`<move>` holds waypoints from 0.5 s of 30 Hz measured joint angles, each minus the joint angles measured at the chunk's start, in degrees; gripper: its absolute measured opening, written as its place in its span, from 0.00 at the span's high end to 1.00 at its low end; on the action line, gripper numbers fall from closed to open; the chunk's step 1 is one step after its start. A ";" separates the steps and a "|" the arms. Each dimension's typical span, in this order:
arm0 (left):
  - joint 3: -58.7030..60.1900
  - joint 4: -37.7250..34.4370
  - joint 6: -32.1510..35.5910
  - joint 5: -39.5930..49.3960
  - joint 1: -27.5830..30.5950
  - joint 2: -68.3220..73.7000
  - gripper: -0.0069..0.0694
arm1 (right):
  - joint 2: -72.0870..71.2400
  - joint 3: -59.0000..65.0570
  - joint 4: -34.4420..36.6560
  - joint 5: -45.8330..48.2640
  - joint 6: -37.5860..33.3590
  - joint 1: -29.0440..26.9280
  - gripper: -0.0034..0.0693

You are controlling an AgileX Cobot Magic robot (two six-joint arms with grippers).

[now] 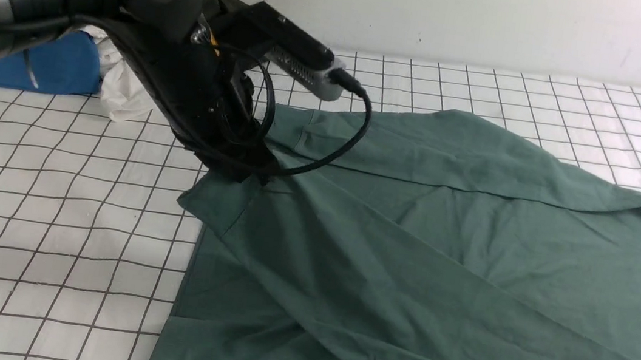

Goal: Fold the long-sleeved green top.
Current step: Use the left arm to drag and place the cuff at the centered position on the left edge of the fabric, then use the left arm to clamp the cuff farthest from it

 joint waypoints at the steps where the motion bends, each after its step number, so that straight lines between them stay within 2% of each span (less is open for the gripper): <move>1: -0.02 0.00 0.00 0.00 0.34 1.30 0.86 | 0.00 0.00 -0.31 -0.11 0.33 0.00 0.97; 5: -0.02 0.00 0.00 -0.49 1.14 5.12 0.82 | 0.00 0.00 -1.17 -0.28 1.41 0.00 0.97; 11: -1.46 0.57 -2.90 -5.73 2.55 9.05 0.54 | 0.04 0.00 -4.81 -2.54 4.91 0.00 0.97; 15: -6.07 0.64 -5.97 -6.44 4.00 10.90 0.39 | 0.43 0.00 -8.25 -6.83 9.66 0.00 0.97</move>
